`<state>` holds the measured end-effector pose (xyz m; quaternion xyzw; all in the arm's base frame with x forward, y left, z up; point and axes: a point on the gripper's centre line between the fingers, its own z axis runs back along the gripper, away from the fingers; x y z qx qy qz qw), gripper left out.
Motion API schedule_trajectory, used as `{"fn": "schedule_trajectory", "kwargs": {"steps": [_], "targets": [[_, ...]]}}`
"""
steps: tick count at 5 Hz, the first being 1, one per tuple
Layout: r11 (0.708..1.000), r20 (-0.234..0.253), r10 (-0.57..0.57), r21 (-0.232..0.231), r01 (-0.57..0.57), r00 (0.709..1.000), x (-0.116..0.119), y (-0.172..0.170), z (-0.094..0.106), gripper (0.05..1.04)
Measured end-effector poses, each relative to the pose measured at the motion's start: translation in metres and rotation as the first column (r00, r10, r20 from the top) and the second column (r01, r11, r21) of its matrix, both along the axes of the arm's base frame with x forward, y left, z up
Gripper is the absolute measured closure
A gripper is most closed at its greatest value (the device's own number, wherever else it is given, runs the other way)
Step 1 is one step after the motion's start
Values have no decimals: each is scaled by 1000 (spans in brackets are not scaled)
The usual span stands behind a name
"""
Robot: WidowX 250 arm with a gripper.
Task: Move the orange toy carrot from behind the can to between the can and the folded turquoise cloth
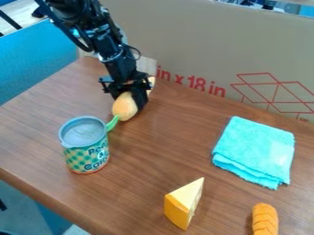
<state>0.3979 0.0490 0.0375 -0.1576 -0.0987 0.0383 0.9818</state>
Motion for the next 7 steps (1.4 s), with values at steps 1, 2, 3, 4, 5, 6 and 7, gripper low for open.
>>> {"fn": "schedule_trajectory", "kwargs": {"steps": [1,2,3,4,5,6,7], "targets": [[999,20,42,-1,-42,999,-3,-16,-1,522],[995,34,94,-20,-93,995,-3,-22,-1,522],[993,53,117,-32,-116,992,-2,-31,-2,522],[992,48,118,-54,-116,992,-8,-49,-2,523],[994,50,100,-39,-98,994,-16,-62,-4,523],[997,46,81,-21,-80,996,-20,-72,-6,523],[996,26,91,1,-92,995,-21,-71,-13,474]]}}
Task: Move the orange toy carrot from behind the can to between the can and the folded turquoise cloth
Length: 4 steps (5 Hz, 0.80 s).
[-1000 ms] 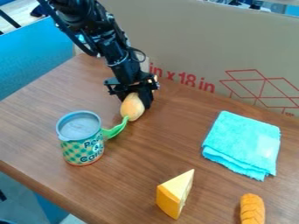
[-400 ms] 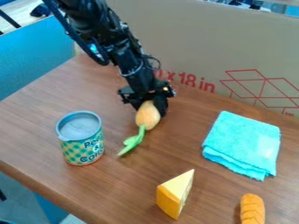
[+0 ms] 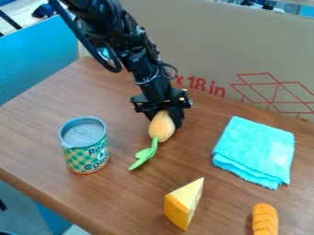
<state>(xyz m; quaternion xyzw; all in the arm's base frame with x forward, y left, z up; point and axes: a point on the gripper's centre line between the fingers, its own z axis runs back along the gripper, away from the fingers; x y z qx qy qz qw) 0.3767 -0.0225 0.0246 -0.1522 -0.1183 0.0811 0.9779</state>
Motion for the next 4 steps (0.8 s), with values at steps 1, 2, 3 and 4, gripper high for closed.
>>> {"fn": "schedule_trajectory", "kwargs": {"steps": [1,2,3,4], "targets": [[1000,-17,-2,25,2,1000,1,1,-4,247],[999,-3,32,-5,-32,999,2,11,4,124],[997,0,58,-56,-58,998,-5,16,12,121],[993,-15,58,-106,-59,998,-13,17,16,102]]}}
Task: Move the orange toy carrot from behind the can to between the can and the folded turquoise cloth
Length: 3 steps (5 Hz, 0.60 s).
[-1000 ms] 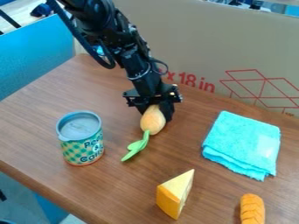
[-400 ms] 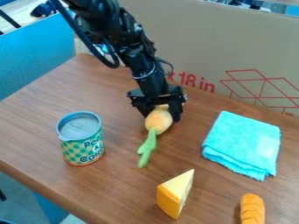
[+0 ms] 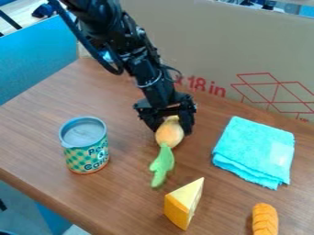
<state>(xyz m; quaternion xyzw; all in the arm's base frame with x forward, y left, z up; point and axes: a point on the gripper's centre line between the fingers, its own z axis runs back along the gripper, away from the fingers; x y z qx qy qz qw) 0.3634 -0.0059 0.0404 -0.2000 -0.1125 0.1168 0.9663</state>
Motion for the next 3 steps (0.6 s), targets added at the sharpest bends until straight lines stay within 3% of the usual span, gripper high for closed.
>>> {"fn": "schedule_trajectory", "kwargs": {"steps": [2,3], "targets": [[995,108,90,-47,-85,990,-12,54,55,89],[995,88,100,-5,-100,991,-17,79,66,87]]}}
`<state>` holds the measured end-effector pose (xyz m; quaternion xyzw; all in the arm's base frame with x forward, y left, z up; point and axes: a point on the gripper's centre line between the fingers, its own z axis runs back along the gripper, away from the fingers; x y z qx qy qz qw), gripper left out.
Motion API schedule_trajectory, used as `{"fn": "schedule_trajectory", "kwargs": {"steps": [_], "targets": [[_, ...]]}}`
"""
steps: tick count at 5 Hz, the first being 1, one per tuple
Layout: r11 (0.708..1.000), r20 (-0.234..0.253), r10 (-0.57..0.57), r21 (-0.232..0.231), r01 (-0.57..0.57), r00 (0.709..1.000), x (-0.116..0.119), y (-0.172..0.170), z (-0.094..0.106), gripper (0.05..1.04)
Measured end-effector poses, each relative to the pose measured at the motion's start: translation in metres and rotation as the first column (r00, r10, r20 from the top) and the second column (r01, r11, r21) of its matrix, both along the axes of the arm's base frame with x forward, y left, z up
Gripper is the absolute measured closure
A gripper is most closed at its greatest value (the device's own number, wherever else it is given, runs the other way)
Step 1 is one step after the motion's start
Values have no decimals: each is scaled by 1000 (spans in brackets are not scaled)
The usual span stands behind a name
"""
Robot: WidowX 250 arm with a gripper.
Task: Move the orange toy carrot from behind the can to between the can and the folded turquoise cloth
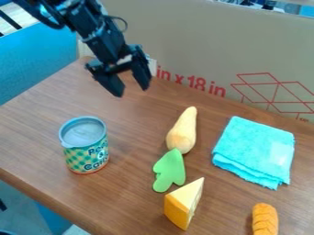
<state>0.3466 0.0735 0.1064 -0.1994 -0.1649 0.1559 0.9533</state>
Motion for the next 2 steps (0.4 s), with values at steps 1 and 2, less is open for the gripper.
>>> {"fn": "schedule_trajectory", "kwargs": {"steps": [1,2], "targets": [[978,-83,-33,204,50,996,-4,31,12,86],[914,-183,-143,352,201,973,-7,49,3,86]]}}
